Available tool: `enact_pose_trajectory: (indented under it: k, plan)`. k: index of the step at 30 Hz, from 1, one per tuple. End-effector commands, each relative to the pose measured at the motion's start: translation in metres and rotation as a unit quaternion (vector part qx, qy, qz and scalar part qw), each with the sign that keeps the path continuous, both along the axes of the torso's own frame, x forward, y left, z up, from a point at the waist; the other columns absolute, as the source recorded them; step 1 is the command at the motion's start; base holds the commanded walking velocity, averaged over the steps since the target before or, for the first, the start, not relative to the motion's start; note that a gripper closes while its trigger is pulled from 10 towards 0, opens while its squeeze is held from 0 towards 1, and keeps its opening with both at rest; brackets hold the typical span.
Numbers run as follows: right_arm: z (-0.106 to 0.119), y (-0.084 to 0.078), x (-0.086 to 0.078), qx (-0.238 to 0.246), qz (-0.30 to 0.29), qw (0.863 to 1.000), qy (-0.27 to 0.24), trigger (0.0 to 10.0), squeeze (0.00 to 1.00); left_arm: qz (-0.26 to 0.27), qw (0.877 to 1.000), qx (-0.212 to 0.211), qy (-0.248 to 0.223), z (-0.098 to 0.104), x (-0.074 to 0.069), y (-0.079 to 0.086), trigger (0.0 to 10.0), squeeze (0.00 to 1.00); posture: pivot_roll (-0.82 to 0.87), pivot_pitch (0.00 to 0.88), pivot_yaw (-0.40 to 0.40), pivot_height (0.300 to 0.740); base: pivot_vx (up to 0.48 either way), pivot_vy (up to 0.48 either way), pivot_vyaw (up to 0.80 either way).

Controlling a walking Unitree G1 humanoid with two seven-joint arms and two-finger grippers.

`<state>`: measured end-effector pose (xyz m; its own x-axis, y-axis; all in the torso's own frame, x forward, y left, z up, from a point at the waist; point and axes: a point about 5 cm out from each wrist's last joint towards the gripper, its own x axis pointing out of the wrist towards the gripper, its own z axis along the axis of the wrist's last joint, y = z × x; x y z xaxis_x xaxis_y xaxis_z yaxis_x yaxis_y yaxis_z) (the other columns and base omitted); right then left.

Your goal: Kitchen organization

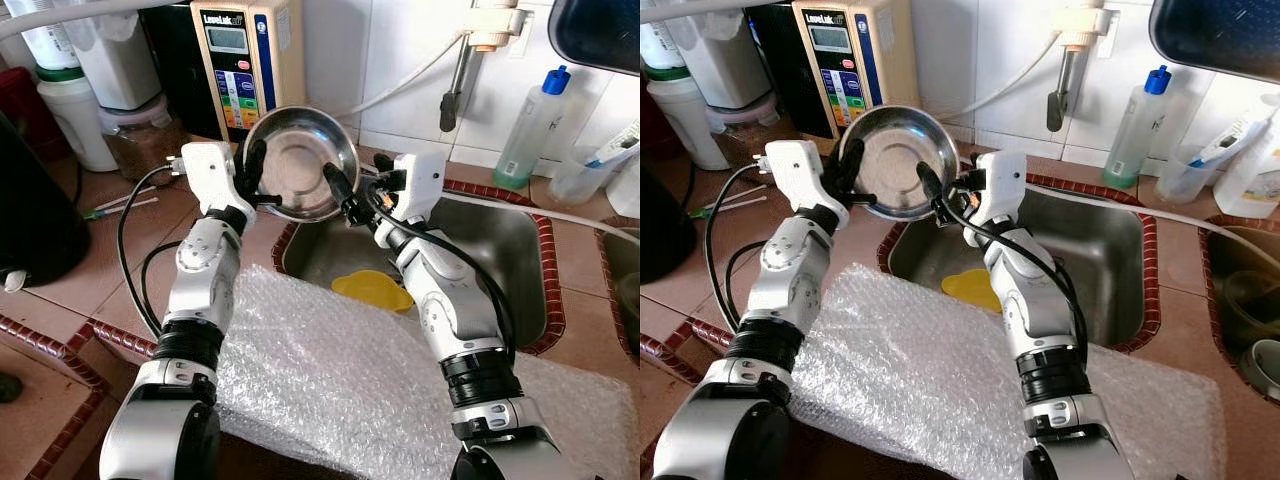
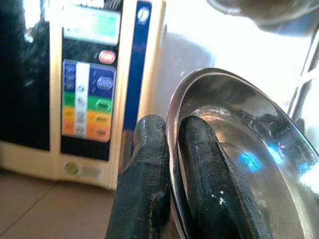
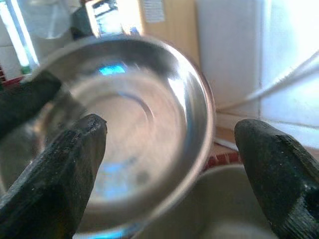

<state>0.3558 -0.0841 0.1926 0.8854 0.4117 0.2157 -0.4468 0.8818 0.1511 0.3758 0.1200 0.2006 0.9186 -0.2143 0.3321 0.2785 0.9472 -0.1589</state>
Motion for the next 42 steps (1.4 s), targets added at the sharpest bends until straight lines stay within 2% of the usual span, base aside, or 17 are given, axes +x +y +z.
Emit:
enact_pose_trajectory:
  k: [1, 7, 8, 9, 10, 17, 20, 25, 35, 42]
  plan:
    - [0.004, 0.001, 0.004, 0.011, -0.007, 1.0, 0.006, 10.0, 0.0, -0.012, 1.0, -0.001, -0.023, 0.007, -0.003, -0.004, 0.0, 0.0, 0.07, 0.0, 0.058, 0.74, 0.0, 0.0, 0.0]
    - [0.001, -0.009, 0.014, 0.015, -0.069, 0.997, 0.026, 10.0, 0.0, -0.025, 0.999, -0.005, -0.037, 0.013, -0.007, -0.013, 0.0, 0.0, 0.08, 0.0, 0.058, 0.74, 0.0, 0.0, 0.0]
    - [-0.003, -0.015, 0.017, 0.034, -0.09, 0.994, 0.044, 7.9, 0.0, -0.031, 0.999, -0.006, -0.038, 0.012, -0.008, -0.015, 0.0, 0.0, 0.08, 0.0, 0.058, 0.74, 0.0, 0.0, 0.0]
    - [-0.003, -0.016, 0.018, 0.048, -0.093, 0.993, 0.05, 2.8, 0.0, -0.034, 0.999, -0.007, -0.038, 0.012, -0.008, -0.015, 0.0, 0.0, 0.07, 0.0, 0.058, 0.74, 0.0, 0.0, 0.0]
    - [-0.004, -0.018, 0.018, 0.068, -0.093, 0.992, 0.057, 0.0, 0.0, -0.037, 0.999, -0.008, -0.037, 0.012, -0.009, -0.016, 0.0, 0.0, 0.08, 0.0, 0.057, 0.74, 0.0, 0.0, 0.0]
    - [-0.007, -0.024, 0.023, 0.119, -0.107, 0.983, 0.085, 0.0, 0.0, -0.047, 0.998, -0.011, -0.036, 0.01, -0.012, -0.019, 0.0, 0.0, 0.07, 0.0, 0.058, 0.74, 0.0, 0.0, 0.0]
    - [-0.01, -0.022, 0.023, 0.147, -0.089, 0.98, 0.101, 0.0, 0.0, -0.051, 0.998, -0.017, -0.037, 0.011, -0.012, -0.019, 0.0, 0.0, 0.07, 0.0, 0.058, 0.74, 0.0, 0.0, 0.0]
    - [-0.012, -0.016, 0.021, 0.161, -0.058, 0.98, 0.105, 0.0, 0.0, -0.055, 0.998, -0.014, -0.034, 0.01, -0.013, -0.02, 0.0, 0.0, 0.07, 0.0, 0.06, 0.74, 0.0, 0.0, 0.0]
    - [-0.01, -0.006, 0.019, 0.159, -0.007, 0.981, 0.108, 0.0, 0.0, -0.053, 0.998, -0.025, -0.023, 0.007, -0.011, -0.017, 0.0, 0.0, 0.07, 0.0, 0.055, 0.74, 0.0, 0.0, 0.0]
    - [-0.013, -0.005, 0.018, 0.155, -0.003, 0.981, 0.116, 0.0, 0.0, -0.053, 0.998, -0.024, -0.02, 0.007, -0.011, -0.016, 0.0, 0.0, 0.08, 0.0, 0.056, 0.74, 0.0, 0.0, 0.0]
